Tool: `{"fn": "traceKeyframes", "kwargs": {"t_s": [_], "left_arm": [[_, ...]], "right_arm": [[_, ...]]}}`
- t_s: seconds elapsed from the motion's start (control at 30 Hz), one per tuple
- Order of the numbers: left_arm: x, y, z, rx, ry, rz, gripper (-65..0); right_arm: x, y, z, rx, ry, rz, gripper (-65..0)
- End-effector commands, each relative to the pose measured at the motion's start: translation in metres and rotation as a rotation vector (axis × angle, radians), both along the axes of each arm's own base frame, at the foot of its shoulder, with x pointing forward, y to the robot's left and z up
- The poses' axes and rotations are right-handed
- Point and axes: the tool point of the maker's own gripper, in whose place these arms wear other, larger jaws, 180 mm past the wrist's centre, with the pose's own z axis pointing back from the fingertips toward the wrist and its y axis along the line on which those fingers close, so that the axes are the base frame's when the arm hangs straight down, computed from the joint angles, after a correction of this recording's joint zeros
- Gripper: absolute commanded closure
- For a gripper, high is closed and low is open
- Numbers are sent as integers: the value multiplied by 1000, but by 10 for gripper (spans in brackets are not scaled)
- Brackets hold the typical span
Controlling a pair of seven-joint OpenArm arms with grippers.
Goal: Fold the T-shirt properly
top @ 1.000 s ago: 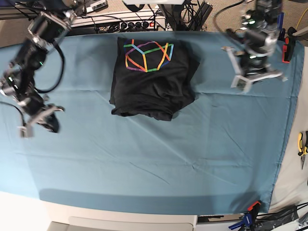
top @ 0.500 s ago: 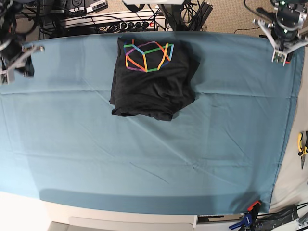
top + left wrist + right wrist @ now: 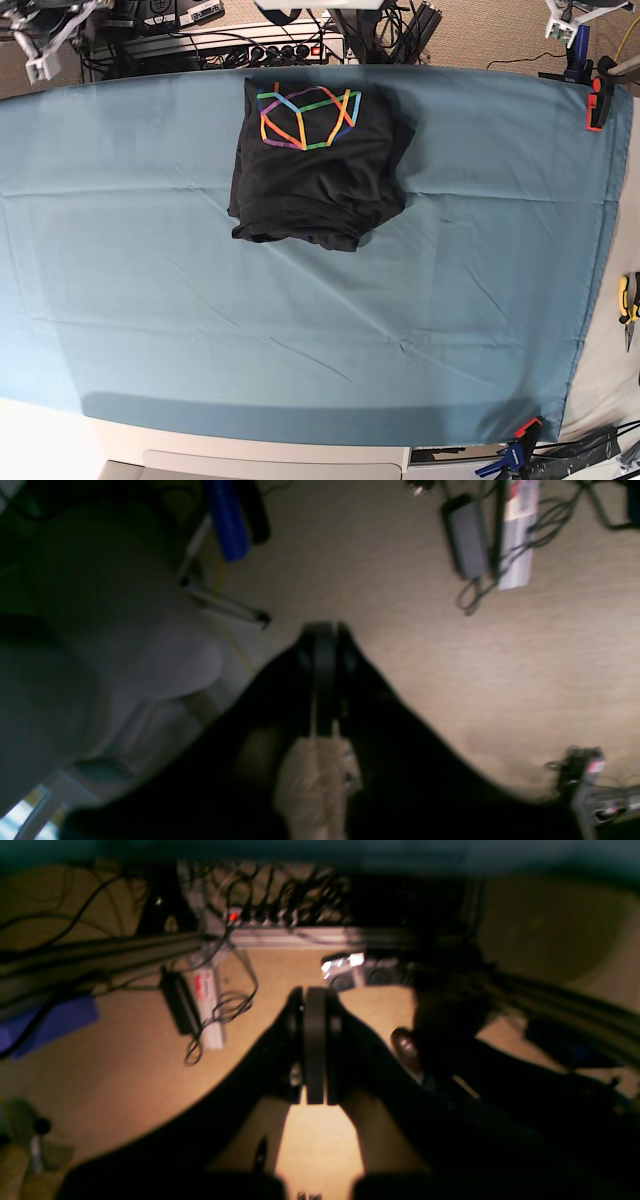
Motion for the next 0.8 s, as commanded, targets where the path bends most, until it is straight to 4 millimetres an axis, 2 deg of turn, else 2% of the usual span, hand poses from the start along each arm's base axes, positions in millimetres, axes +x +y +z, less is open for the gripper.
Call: {"fn": "traceKeyframes", "kwargs": {"t_s": [0.0, 0.1, 0.23, 0.3, 0.4, 0.53, 0.63, 0.77], "left_arm": [[-4, 0, -1, -8, 2, 9, 0], [-34, 2, -30, -57, 100, 70, 0], [-77, 9, -76, -112, 256, 131, 0], [-87, 11, -99, -130, 292, 162, 0], [-94, 11, -131, -148, 331, 202, 0], [-87, 4, -170, -187, 326, 220, 0], [-79, -5, -199, -219, 299, 217, 0], [-71, -15, -233, -246, 266, 213, 0]], "right_arm": [[-6, -5, -3, -4, 21, -9, 0], [-27, -10, -31, 48, 83, -79, 0], [-63, -9, -86, 140, 195, -191, 0], [-77, -4, -115, 196, 251, -248, 0], [-87, 8, -158, 276, 298, -326, 0], [-86, 23, -206, 306, 331, -366, 0], [-70, 29, -235, 276, 314, -347, 0], [-42, 9, -266, 62, 251, -345, 0]]}}
